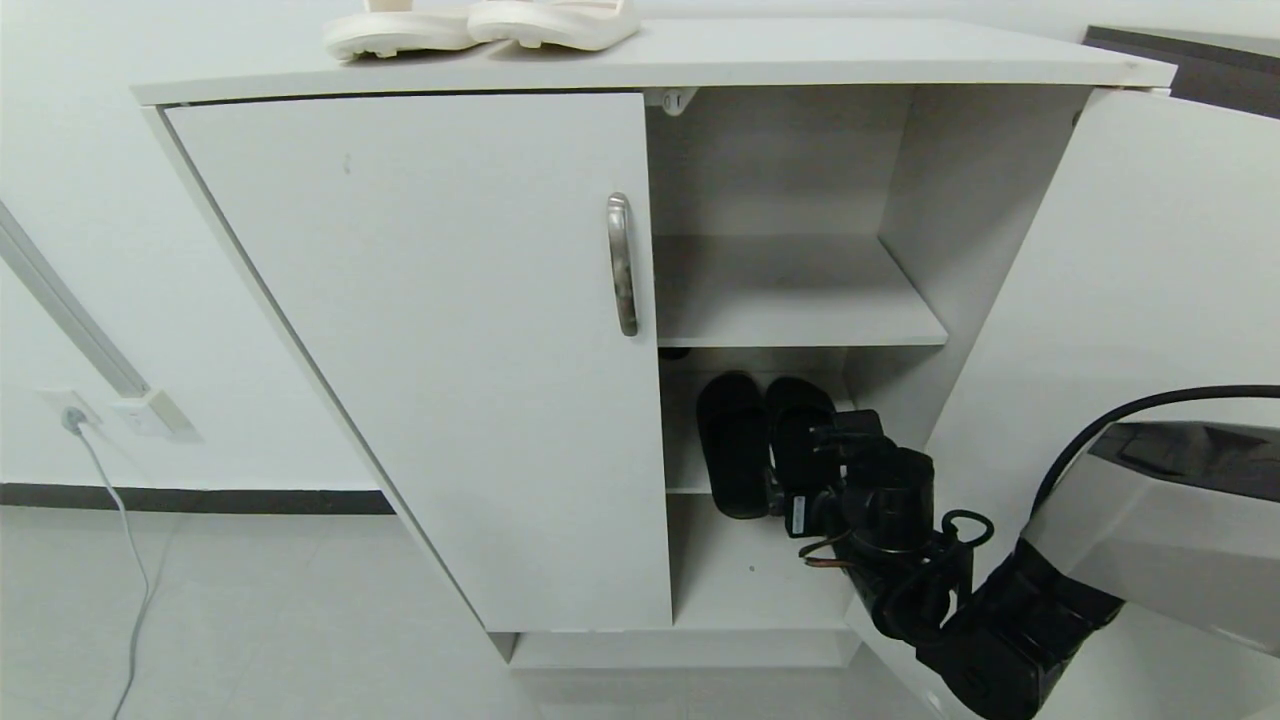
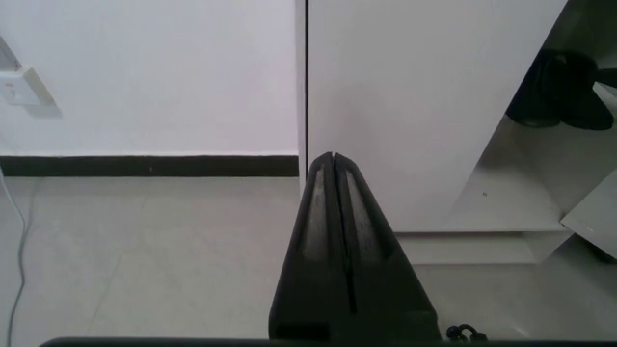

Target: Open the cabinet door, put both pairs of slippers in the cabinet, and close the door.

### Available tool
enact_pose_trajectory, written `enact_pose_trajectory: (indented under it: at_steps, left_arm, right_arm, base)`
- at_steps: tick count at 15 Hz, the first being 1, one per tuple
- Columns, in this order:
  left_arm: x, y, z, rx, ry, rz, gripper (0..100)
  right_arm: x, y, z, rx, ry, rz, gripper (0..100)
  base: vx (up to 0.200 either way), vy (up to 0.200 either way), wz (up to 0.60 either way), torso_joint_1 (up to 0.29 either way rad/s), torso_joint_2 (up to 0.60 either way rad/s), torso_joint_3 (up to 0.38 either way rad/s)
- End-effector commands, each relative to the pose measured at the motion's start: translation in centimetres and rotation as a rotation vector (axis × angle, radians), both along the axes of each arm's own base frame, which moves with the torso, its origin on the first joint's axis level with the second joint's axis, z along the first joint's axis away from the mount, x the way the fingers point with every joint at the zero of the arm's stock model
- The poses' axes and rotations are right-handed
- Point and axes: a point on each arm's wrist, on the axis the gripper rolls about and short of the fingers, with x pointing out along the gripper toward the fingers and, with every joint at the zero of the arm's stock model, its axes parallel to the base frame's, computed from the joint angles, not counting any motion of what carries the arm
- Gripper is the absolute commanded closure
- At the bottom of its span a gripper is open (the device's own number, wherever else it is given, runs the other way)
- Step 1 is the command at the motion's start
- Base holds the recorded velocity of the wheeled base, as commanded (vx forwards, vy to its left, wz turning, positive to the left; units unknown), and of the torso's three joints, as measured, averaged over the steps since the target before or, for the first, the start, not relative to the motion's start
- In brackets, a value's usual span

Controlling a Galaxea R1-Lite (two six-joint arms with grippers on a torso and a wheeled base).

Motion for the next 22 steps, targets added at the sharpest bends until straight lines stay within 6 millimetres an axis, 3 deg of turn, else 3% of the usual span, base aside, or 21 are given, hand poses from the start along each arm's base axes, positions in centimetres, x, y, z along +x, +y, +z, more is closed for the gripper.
enact_pose_trajectory:
  at_steps: [1, 5, 22]
  left_arm:
    - [0.0, 0.0, 0.0, 0.000, 0.001, 0.001, 100]
    - [0.0, 0.0, 0.0, 0.000, 0.001, 0.001, 100]
    - [0.0, 0.0, 0.0, -0.002, 0.001, 0.001, 100]
  right_arm:
    - [-0.5, 0.1, 0.2, -0.002, 0.002, 0.010, 0]
    - [-0.8, 0.1, 0.4, 0.000, -0.001, 0.016, 0]
    - [-1.6, 0.4, 0.9, -0.007, -0.007, 0.036, 0]
  base:
    - [-0.200, 0.000, 0.00, 0.002, 0.01, 0.002]
    - [-0.200, 0.000, 0.00, 0.000, 0.00, 0.000]
    - [0.000, 0.000, 0.00, 0.001, 0.00, 0.016]
